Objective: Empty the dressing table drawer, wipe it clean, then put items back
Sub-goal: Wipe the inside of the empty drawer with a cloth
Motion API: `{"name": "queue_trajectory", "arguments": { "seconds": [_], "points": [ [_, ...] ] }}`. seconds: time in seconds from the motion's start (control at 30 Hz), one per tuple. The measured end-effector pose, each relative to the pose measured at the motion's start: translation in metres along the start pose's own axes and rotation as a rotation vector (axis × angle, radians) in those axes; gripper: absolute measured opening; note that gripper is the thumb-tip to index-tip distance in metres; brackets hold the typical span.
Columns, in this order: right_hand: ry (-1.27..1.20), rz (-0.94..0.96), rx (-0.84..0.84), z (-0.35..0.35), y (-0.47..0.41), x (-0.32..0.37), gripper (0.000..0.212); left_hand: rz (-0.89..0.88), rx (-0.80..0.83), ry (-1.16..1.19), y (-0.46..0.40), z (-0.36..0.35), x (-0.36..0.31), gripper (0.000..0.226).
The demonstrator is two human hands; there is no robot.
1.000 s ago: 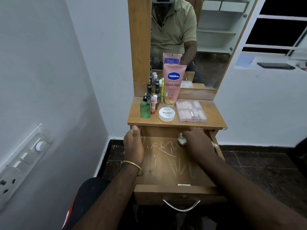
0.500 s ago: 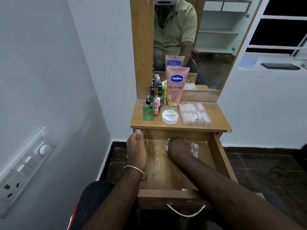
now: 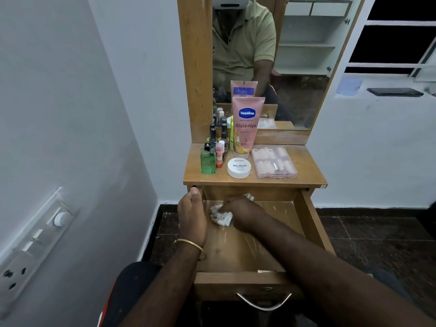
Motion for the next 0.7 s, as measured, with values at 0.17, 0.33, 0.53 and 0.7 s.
{"name": "queue_trajectory", "arguments": {
  "seconds": [0.17, 0.33, 0.53, 0.7],
  "points": [
    [-0.062, -0.120, 0.070, 0.011, 0.016, -0.050, 0.034, -0.065, -0.002, 0.013, 0.001, 0.001, -0.006, 0.059],
    [-0.083, -0.368, 0.023, 0.008, 0.036, -0.100, 0.042, -0.059, 0.013, -0.008, 0.002, 0.002, -0.006, 0.042],
    [-0.062, -0.493, -0.151, 0.002, 0.058, -0.096, 0.045, -0.047, 0.006, -0.022, -0.002, 0.001, 0.000, 0.064],
    [-0.054, -0.576, -0.140, -0.004, 0.040, -0.068, 0.043, -0.067, 0.002, -0.018, -0.002, 0.001, -0.001, 0.081]
  ]
}}
Point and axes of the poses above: each hand's wrist, its own y-axis away from the middle knuckle, its own z-axis out of the back of the hand, x = y × z, the point moved 8 cm from there along -y, towards the middle knuckle, and after that the axes turned 2 degrees about x, right-handed, at the moved point
